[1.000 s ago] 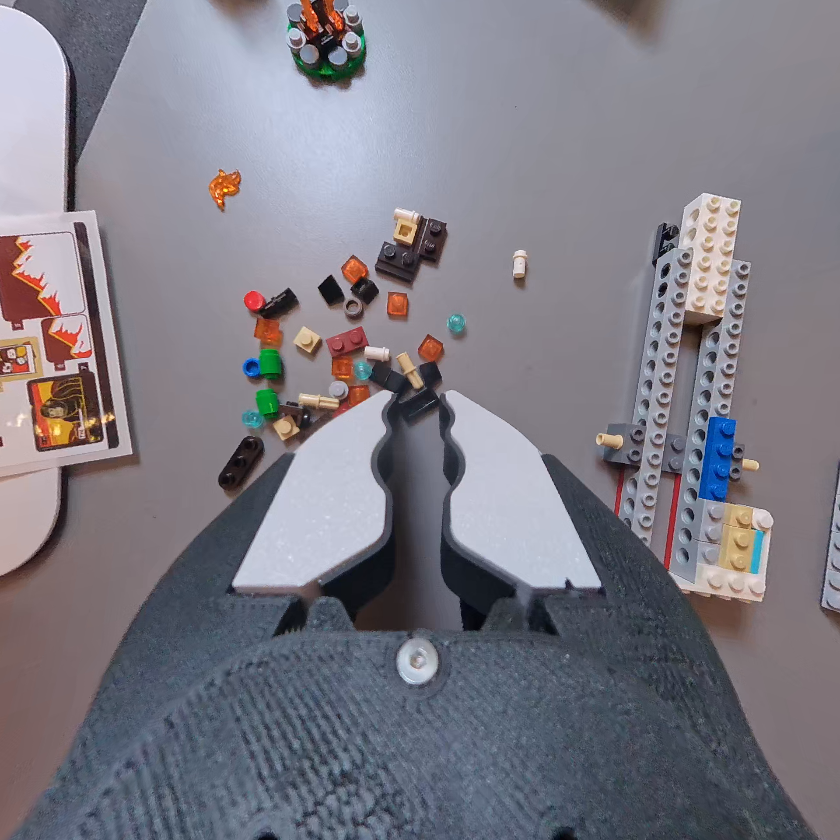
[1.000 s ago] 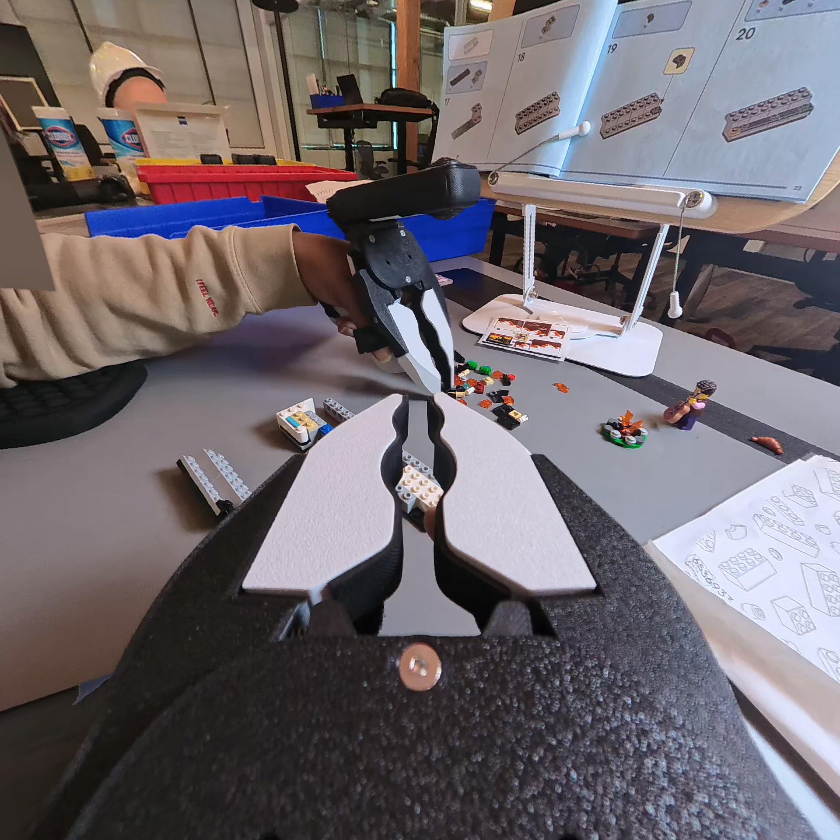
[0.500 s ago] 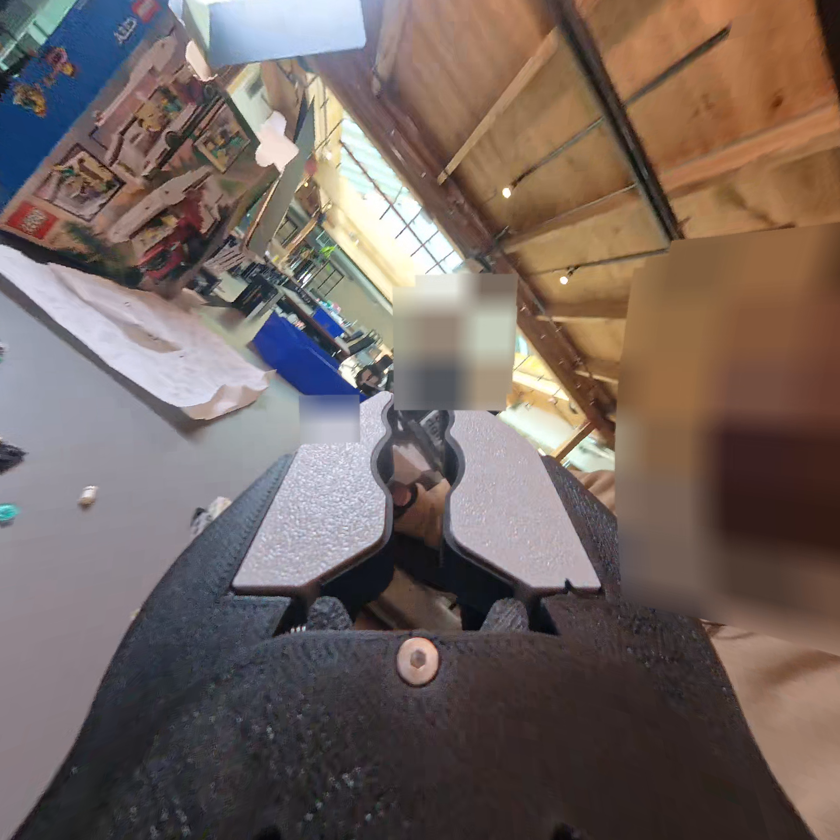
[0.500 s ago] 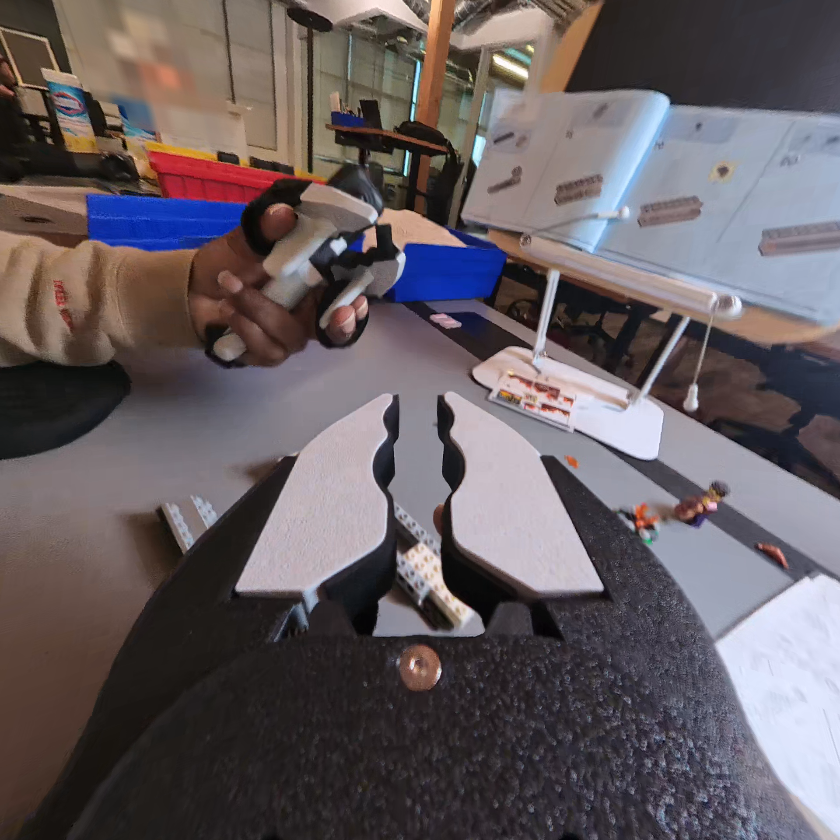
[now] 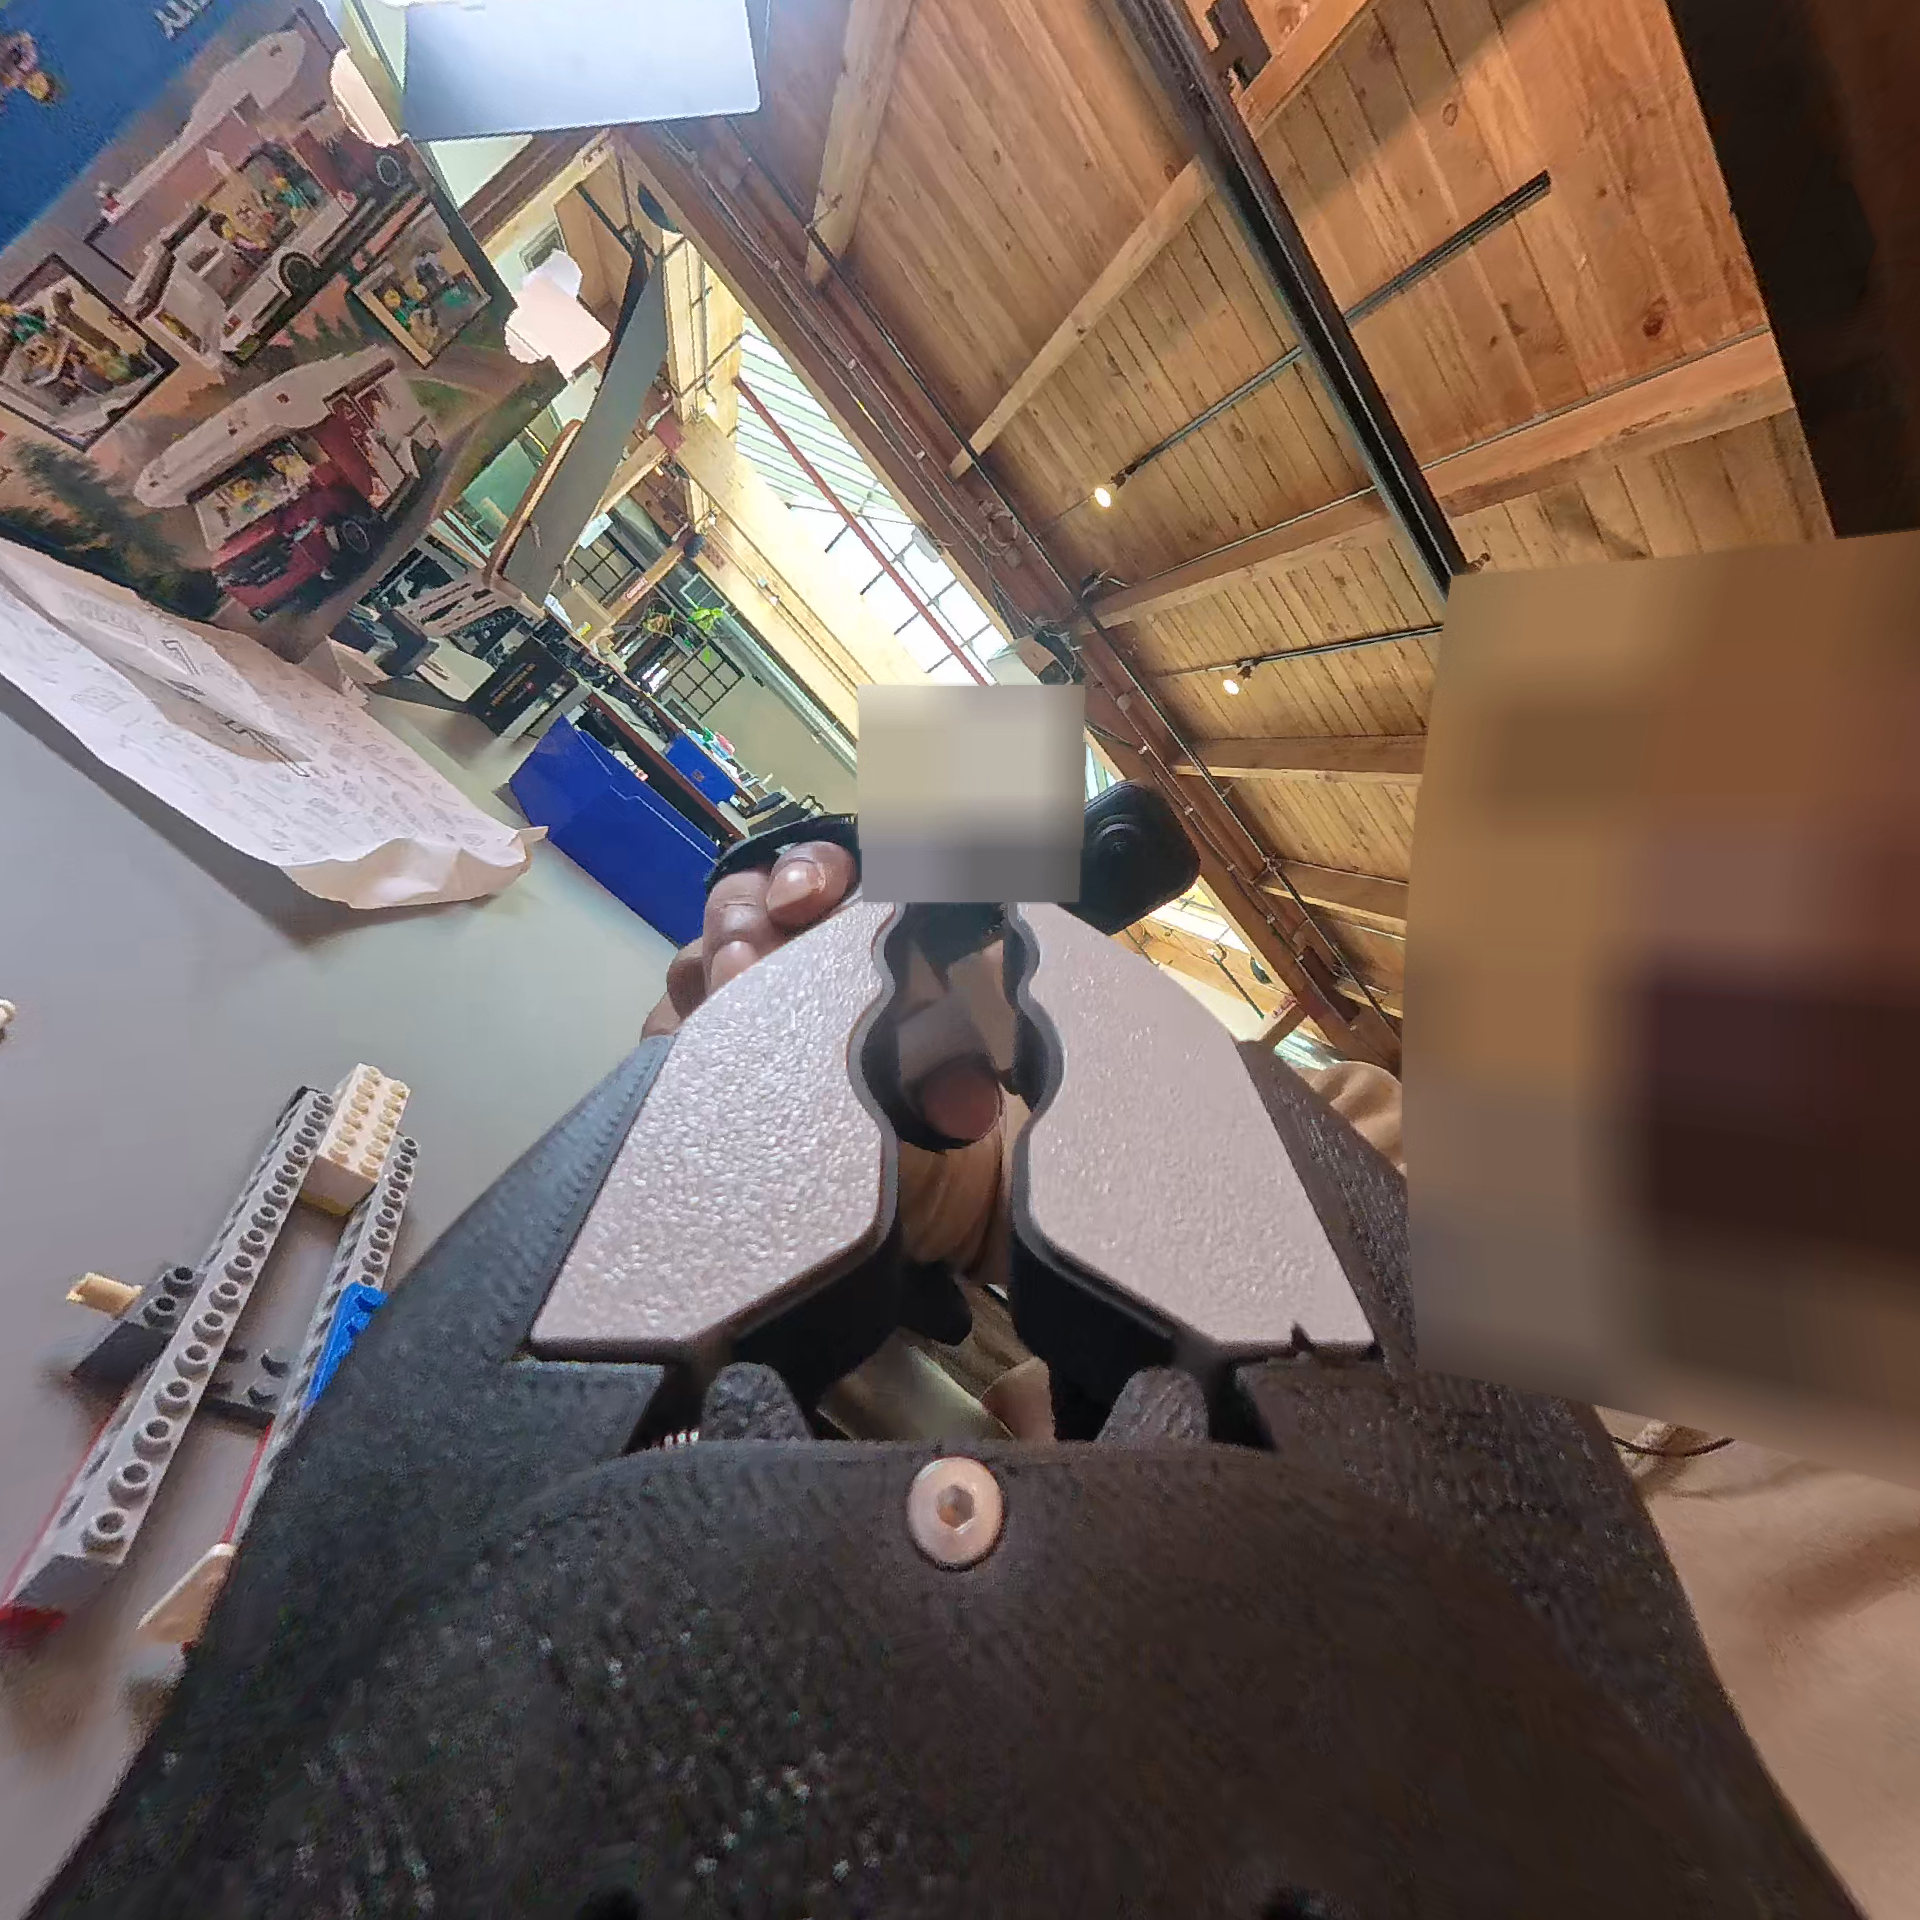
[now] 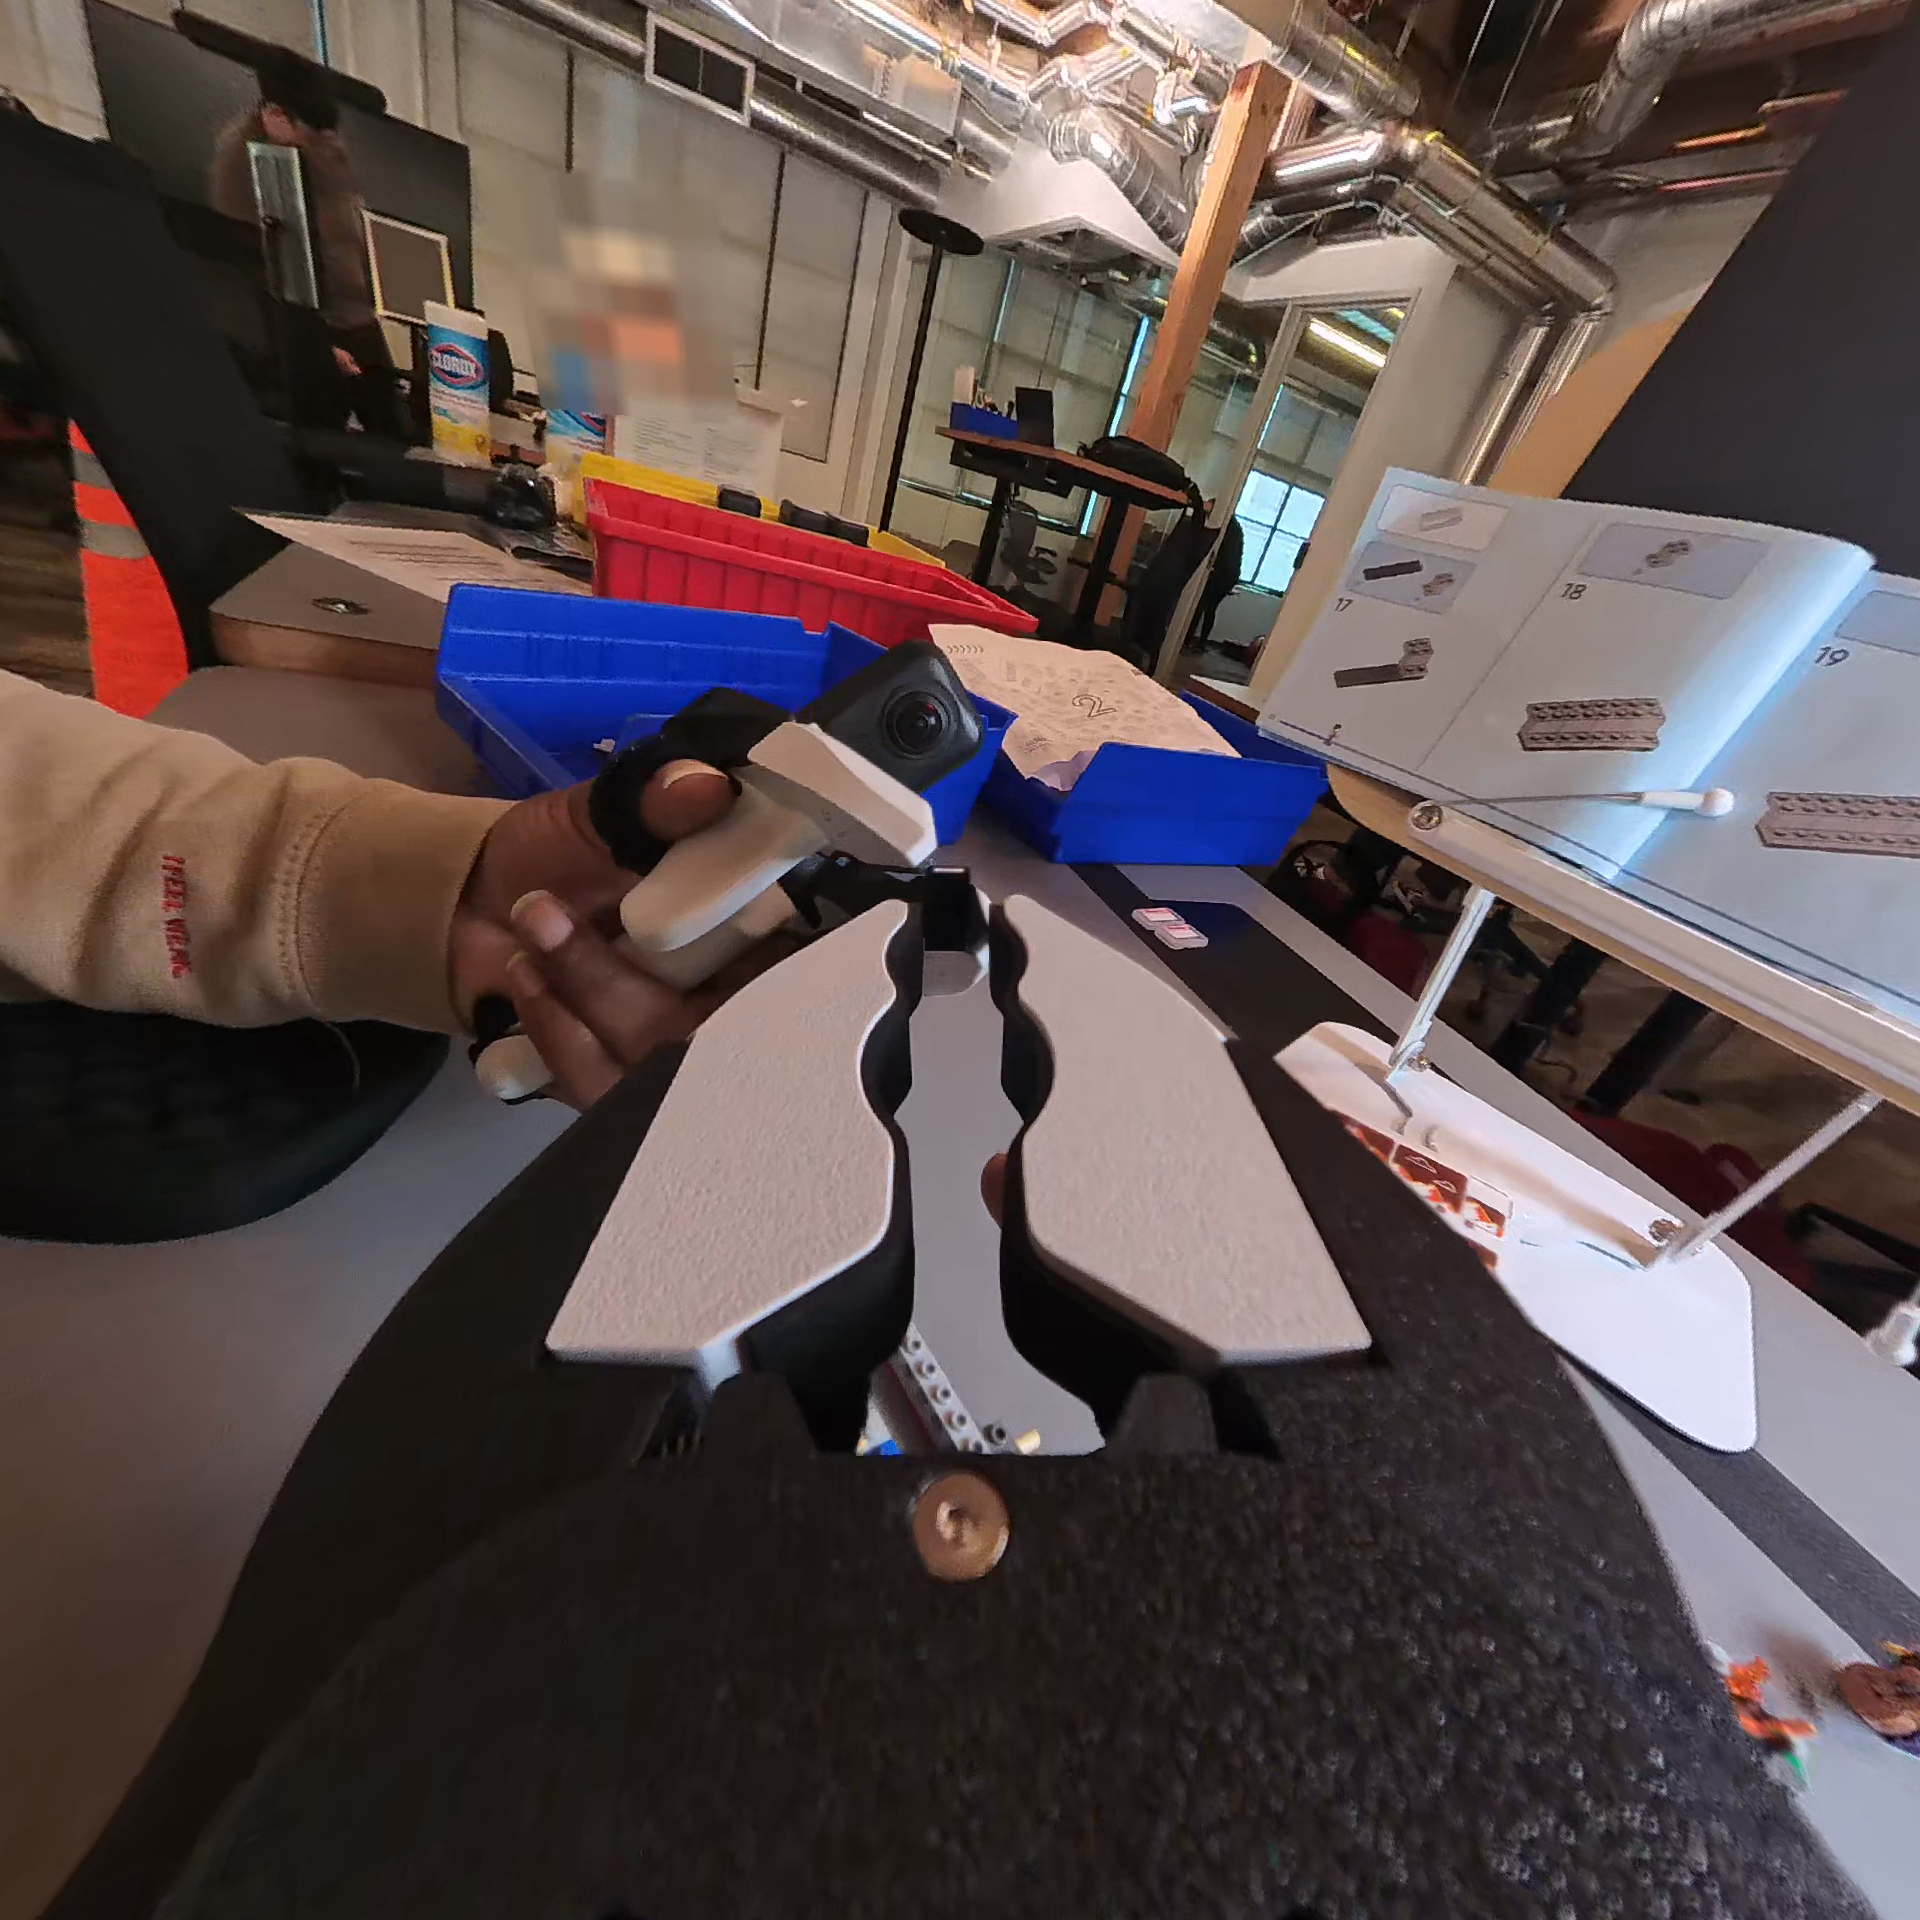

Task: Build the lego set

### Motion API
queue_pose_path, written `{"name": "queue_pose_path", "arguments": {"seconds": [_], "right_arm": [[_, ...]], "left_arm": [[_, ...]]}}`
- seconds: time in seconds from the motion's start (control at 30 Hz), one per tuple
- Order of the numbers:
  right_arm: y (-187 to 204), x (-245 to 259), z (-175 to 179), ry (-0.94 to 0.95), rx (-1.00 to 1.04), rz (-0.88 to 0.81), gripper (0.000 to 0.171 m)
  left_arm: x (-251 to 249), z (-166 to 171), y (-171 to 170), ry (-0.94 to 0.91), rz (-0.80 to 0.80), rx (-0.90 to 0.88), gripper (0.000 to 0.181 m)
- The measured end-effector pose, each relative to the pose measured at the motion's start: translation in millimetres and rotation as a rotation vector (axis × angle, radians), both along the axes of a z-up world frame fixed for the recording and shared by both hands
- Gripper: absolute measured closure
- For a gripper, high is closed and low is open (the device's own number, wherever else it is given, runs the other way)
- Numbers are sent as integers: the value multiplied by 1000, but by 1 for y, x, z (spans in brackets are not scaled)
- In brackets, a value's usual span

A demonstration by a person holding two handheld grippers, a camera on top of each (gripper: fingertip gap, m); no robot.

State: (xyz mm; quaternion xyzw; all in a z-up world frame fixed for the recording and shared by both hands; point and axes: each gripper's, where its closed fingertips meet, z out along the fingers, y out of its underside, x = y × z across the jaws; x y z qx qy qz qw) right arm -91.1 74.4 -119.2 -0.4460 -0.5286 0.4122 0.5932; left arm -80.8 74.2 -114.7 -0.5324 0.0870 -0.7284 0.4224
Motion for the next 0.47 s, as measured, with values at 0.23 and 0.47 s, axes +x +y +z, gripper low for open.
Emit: {"name": "queue_pose_path", "arguments": {"seconds": [0.23, 0.47], "right_arm": [[2, -2, -8, -30, 12, 1, 163], [38, 22, -53, -422, -58, -48, 163]], "left_arm": [[-1, -7, 3, 49, 17, 0, 164], [-21, -26, 22, 362, 262, 126, 161]]}}
